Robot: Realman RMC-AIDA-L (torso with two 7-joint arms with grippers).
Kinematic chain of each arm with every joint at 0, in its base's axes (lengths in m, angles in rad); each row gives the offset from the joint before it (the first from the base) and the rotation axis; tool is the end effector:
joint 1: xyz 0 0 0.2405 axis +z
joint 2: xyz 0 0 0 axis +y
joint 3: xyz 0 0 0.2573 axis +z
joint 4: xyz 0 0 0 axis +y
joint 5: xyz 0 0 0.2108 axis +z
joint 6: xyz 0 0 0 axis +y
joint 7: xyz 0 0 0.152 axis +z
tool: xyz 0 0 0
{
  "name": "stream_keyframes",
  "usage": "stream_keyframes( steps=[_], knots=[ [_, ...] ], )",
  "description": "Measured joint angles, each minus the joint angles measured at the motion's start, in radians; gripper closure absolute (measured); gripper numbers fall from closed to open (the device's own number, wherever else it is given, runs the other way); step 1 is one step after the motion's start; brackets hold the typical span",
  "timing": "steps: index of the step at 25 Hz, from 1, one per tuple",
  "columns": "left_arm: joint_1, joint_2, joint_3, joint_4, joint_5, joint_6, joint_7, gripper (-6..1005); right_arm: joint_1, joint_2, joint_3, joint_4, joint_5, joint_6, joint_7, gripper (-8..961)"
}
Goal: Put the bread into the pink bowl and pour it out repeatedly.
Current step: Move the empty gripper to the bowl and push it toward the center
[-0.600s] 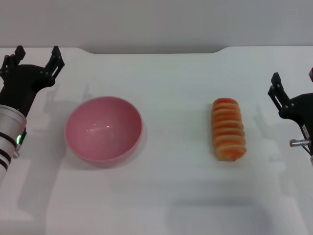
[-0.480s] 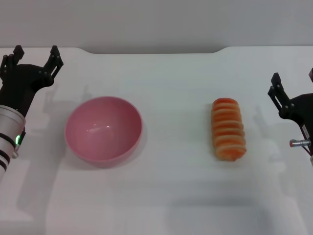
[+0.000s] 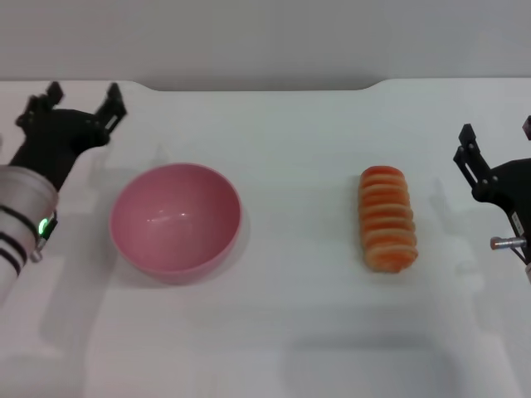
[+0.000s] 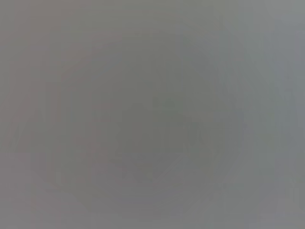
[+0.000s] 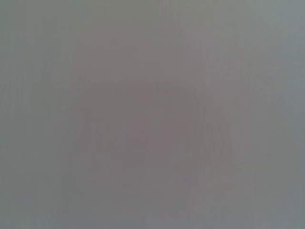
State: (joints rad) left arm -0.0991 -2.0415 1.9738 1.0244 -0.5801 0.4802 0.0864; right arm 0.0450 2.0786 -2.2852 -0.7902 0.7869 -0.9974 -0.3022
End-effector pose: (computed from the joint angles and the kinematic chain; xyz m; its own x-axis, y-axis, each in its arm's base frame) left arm -0.2701 0.3432 -0.0172 0.6570 0.1113 0.7457 0.7525 -0.1567 -0.6396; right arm 0.2836 0.2776 -0.0497 0.7395 0.0547 -0.6710 -0.6630 -0.1134 -0.7400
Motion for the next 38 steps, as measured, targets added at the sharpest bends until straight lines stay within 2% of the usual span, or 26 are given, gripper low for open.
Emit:
stream_keyframes(
  steps=[4, 5, 6, 9, 11, 13, 16, 17, 18, 22, 28, 32, 38],
  knots=[
    [0.031, 0.004, -0.034, 0.125, 0.067, -0.147, 0.02, 152, 0.0, 0.0, 0.0, -0.001, 0.0, 0.004, 0.0, 132],
    [0.031, 0.004, -0.034, 0.125, 0.067, -0.147, 0.02, 153, 0.0, 0.0, 0.0, -0.002, 0.0, 0.005, 0.0, 133],
    [0.057, 0.004, -0.062, 0.222, 0.099, -0.245, 0.021, 153, -0.001, 0.0, 0.0, -0.002, 0.0, 0.005, 0.0, 134],
    [0.087, 0.003, -0.105, 0.357, 0.137, -0.416, 0.023, 153, -0.001, 0.0, 0.003, -0.003, 0.0, 0.005, 0.0, 136],
    [0.094, 0.001, -0.116, 0.394, 0.147, -0.461, 0.025, 153, 0.0, 0.0, 0.003, -0.003, 0.0, 0.005, 0.0, 137],
    [0.108, -0.011, -0.168, 0.536, 0.18, -0.718, 0.052, 154, 0.0, 0.0, 0.003, -0.005, 0.0, 0.005, 0.0, 139],
    [0.106, -0.011, -0.176, 0.552, 0.18, -0.765, 0.054, 154, 0.001, 0.0, 0.002, -0.008, 0.0, 0.005, 0.0, 141],
    [0.087, -0.012, -0.211, 0.628, 0.182, -1.003, 0.064, 154, 0.001, 0.0, 0.002, -0.008, 0.0, 0.005, 0.0, 142],
    [0.083, -0.012, -0.22, 0.653, 0.182, -1.08, 0.068, 154, 0.001, 0.0, 0.002, -0.008, 0.0, 0.005, 0.0, 142],
    [0.084, -0.013, -0.237, 0.712, 0.183, -1.24, 0.069, 155, 0.005, -0.002, 0.0, -0.009, 0.0, 0.005, 0.0, 145],
    [0.075, -0.014, -0.236, 0.736, 0.183, -1.334, 0.068, 156, 0.009, -0.003, 0.0, -0.012, 0.0, 0.005, 0.0, 150],
    [0.069, -0.015, -0.231, 0.727, 0.186, -1.333, 0.07, 156, 0.009, -0.003, 0.0, -0.014, 0.0, 0.005, 0.0, 153],
    [0.051, -0.017, -0.231, 0.644, 0.193, -1.298, 0.064, 157, 0.007, -0.003, 0.0, -0.014, -0.003, 0.005, 0.0, 157]
  ],
)
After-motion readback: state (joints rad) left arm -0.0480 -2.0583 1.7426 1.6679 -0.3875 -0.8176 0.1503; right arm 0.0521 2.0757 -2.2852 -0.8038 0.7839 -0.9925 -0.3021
